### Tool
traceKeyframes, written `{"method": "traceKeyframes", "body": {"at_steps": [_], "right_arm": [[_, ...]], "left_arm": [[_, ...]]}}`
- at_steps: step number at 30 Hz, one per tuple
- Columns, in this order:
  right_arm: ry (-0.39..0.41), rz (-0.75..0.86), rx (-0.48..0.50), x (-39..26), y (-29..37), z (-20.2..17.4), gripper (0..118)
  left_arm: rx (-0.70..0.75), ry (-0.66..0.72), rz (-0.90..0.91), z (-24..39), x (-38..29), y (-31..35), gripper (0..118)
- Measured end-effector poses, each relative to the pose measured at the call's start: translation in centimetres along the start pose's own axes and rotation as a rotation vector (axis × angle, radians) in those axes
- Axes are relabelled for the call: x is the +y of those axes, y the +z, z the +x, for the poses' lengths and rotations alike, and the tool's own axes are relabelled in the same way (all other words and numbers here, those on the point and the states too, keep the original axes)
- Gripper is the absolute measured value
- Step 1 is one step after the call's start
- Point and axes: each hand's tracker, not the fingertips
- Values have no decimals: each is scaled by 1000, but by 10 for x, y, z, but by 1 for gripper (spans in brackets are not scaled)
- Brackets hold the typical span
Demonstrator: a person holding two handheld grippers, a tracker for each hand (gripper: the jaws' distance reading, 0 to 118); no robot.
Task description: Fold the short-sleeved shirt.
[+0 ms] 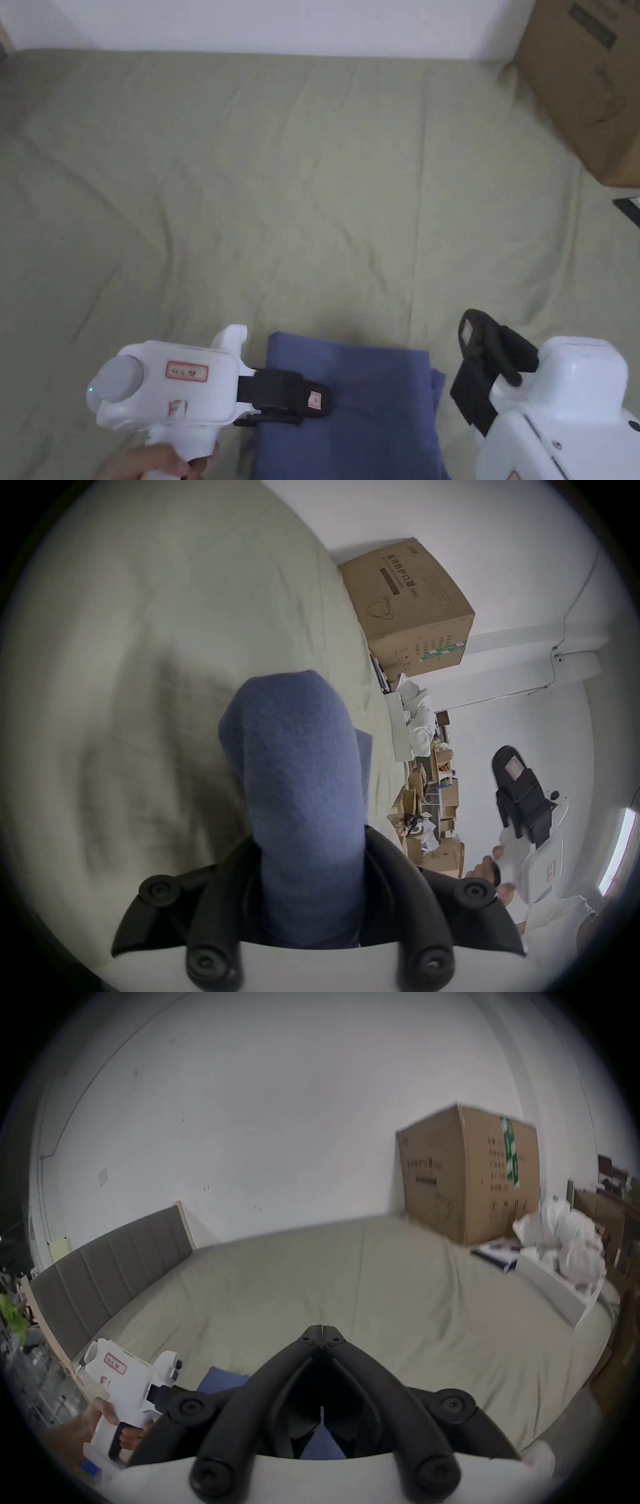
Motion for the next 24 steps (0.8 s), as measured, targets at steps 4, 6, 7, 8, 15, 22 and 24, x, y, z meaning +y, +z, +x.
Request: {"method": "traceKeyframes", "body": {"at_steps": [4, 6, 7, 8, 15, 22, 24], "right_arm": [[38, 46, -2, 15, 14, -22, 0], [69, 54, -2, 18, 16, -33, 0], [77, 55, 1, 18, 17, -38, 0], [83, 55, 4, 18, 18, -42, 0], [113, 12, 11, 11, 16, -61, 0], [161, -57, 17, 6, -2, -74, 0], [162, -79, 33, 6, -8, -77, 0]], "left_arm": [[114, 0, 57, -11, 9, 58, 26], [176, 0, 67, -22, 15, 93, 26], [227, -12, 77, -28, 19, 112, 26], [272, -39, 78, -34, 24, 132, 26], [642, 2, 134, -63, 59, 255, 25], [1053, -115, 30, -89, 83, 310, 25], [1101, -183, 19, -99, 84, 318, 29]]}}
